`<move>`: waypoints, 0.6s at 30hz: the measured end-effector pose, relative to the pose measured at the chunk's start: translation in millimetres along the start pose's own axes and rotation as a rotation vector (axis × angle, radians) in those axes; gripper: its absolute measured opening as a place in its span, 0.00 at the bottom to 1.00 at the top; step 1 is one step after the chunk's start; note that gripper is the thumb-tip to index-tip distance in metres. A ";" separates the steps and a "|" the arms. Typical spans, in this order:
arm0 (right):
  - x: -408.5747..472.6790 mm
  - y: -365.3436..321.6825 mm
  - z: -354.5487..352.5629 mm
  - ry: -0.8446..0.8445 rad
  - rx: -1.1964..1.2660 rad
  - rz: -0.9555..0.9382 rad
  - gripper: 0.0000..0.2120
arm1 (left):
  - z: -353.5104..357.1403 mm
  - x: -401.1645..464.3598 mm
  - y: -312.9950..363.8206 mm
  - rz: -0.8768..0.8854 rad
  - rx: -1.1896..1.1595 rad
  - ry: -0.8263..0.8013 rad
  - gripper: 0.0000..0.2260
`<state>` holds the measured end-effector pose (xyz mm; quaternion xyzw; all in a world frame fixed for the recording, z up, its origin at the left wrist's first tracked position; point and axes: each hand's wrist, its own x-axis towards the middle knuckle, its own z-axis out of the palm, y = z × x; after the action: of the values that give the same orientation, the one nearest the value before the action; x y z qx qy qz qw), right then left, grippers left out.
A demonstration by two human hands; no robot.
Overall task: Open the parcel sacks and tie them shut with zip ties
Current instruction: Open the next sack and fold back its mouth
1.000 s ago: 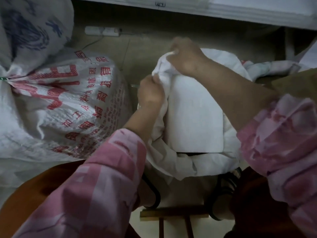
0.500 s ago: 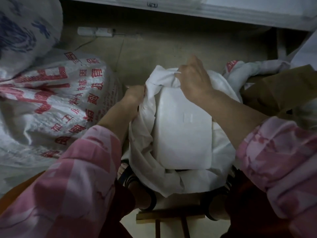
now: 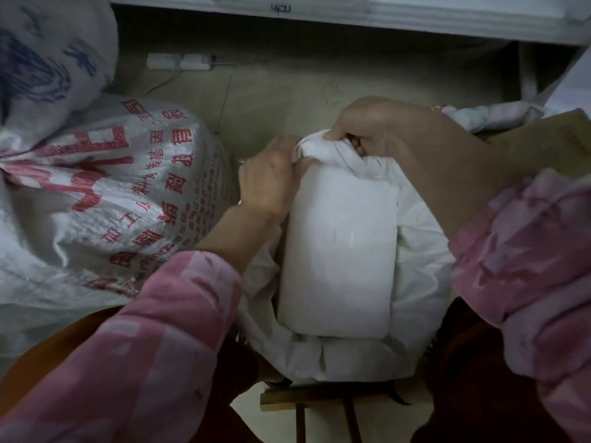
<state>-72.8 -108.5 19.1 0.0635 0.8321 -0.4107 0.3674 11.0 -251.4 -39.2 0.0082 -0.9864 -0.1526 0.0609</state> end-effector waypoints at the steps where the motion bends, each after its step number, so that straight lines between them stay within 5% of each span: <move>1: -0.8 0.1 1.9 0.028 -0.030 -0.007 0.12 | -1.2 4.7 -0.7 -0.025 0.022 -0.062 0.21; 4: -11.7 -0.7 12.3 0.329 -0.314 -0.171 0.05 | -6.8 21.7 -4.2 -0.104 -0.046 -0.232 0.22; 6: -27.1 6.9 20.6 0.472 -0.466 -0.283 0.12 | -10.9 28.9 -10.4 -0.117 -0.149 -0.278 0.21; 10: -40.4 44.3 36.7 0.605 -0.791 -0.312 0.13 | -16.3 37.1 -21.0 -0.179 -0.387 -0.335 0.22; 16: -26.2 54.0 33.0 0.694 -0.837 -0.351 0.06 | -17.9 37.1 -26.8 -0.263 -0.612 -0.464 0.20; 18: -24.0 52.3 33.1 0.676 -0.831 -0.345 0.07 | -20.7 37.9 -37.6 -0.342 -0.610 -0.561 0.29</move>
<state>-15.6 -93.8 -11.3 -0.0954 0.9937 -0.0592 0.0018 -24.2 -294.8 -26.6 0.1113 -0.8592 -0.4405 -0.2352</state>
